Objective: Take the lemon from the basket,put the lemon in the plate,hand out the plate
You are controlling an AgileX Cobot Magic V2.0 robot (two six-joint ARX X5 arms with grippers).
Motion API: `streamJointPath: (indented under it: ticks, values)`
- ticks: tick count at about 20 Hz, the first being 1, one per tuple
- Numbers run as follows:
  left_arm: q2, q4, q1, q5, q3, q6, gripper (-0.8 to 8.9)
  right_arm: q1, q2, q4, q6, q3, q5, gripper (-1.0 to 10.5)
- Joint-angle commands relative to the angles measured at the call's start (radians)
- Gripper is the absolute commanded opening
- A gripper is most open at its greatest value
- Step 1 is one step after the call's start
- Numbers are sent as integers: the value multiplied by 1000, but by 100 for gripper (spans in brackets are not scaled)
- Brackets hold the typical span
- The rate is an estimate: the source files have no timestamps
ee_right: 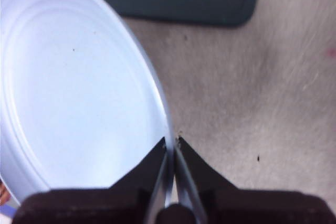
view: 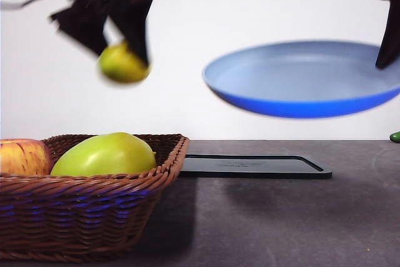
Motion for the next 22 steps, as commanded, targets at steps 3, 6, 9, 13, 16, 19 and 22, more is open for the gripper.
streamJointPath:
  ticks: [3,6,9,13,16,19,22]
  values:
    - [3,31,-149,121,122,8,179,6,143,24,25,16,-100,5]
    - [35,43,-268,114,122,10,179,6,177,41,29,16,-193,5]
    - [95,46,-352,21,122,12,179,8,177,41,32,16,-193,5]
    - [186,45,-402,7,122,11,179,8,177,39,32,16,-193,5]
    - [232,46,-417,-12,122,11,180,8,177,39,32,16,-193,5]
    - [250,47,-419,-14,122,12,199,8,177,35,35,16,-193,5]
    - [250,60,-421,-14,122,12,287,8,177,30,59,16,-193,5]
